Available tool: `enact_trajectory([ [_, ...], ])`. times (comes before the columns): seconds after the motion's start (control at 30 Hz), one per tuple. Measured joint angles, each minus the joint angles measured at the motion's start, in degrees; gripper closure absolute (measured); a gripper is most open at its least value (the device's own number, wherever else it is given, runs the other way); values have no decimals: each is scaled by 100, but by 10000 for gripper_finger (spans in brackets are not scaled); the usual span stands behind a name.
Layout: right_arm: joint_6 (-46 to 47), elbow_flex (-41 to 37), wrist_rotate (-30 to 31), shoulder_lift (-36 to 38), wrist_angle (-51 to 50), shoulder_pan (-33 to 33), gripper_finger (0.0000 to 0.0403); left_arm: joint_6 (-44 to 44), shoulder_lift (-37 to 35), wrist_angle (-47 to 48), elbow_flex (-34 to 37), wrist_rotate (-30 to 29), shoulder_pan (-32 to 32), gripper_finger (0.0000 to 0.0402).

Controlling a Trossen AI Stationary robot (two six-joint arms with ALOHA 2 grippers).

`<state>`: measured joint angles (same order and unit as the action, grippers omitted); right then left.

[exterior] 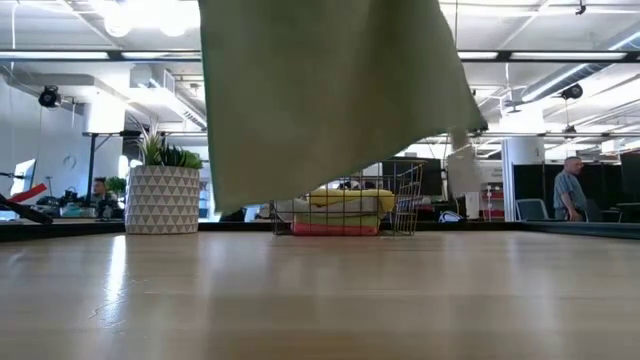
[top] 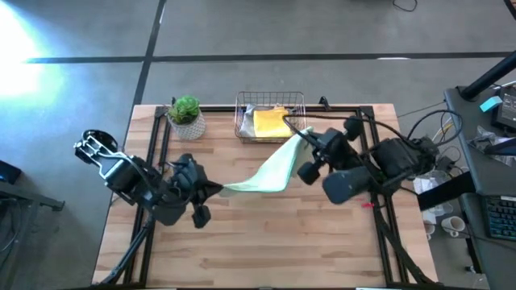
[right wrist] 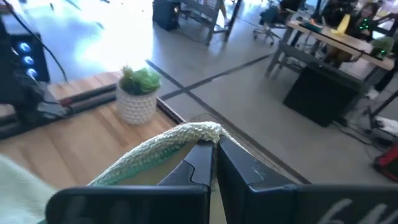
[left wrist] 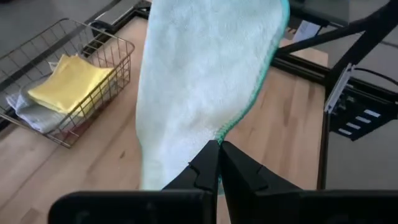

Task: Fold microfiber towels
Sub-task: Fold the green towel

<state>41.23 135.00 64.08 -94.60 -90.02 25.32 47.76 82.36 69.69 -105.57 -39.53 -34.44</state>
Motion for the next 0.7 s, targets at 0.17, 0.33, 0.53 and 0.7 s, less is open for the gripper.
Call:
enact_trajectory([
  [0.17,-161,-2,-462,-42,-1,-281,394,-84,-20,35,10,-250,153,401],
  [0.33,-192,-4,-837,-101,2,-271,394,-576,-110,33,-29,-617,266,401],
  [0.53,-487,-4,-1015,-119,2,-307,394,-1709,-263,35,-36,-937,576,401],
  [0.7,-899,-4,-1011,-109,2,-463,394,-2608,-377,35,-36,-1068,987,401],
])
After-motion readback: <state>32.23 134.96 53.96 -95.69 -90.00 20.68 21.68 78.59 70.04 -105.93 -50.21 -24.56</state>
